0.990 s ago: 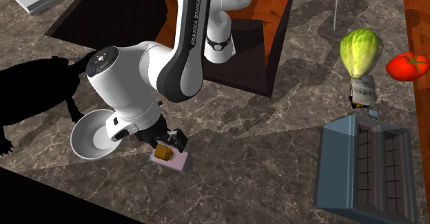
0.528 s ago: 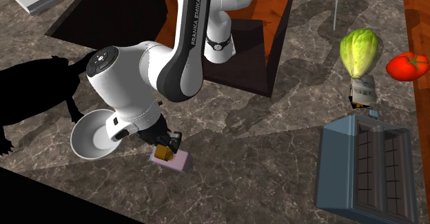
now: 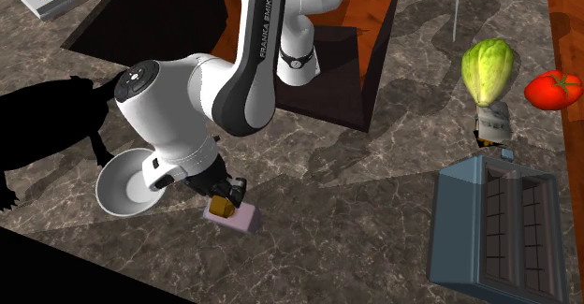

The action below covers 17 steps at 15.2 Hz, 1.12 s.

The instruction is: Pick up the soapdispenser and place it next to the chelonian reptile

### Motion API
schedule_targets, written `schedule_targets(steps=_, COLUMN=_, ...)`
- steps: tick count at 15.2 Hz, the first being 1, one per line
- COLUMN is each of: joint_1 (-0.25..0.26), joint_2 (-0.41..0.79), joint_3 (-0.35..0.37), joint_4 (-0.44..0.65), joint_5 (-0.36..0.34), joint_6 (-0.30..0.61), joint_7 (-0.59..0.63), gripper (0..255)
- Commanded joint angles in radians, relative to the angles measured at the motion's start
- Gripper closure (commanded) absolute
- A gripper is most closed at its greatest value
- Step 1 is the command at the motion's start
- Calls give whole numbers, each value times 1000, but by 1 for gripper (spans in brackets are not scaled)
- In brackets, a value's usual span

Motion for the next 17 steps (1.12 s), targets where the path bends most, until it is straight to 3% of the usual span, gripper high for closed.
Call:
schedule_targets(steps=1, joint_1=0, joint_2=-16, joint_3=-1, joint_4=10, joint_5=-21, joint_6=-20, joint_7=20, gripper=255)
schedule_targets(steps=17, joint_1=-9, joint_2=-119, joint_3=6, joint_4=122, joint_5=-146, joint_6=-203, joint_7=146, gripper=255)
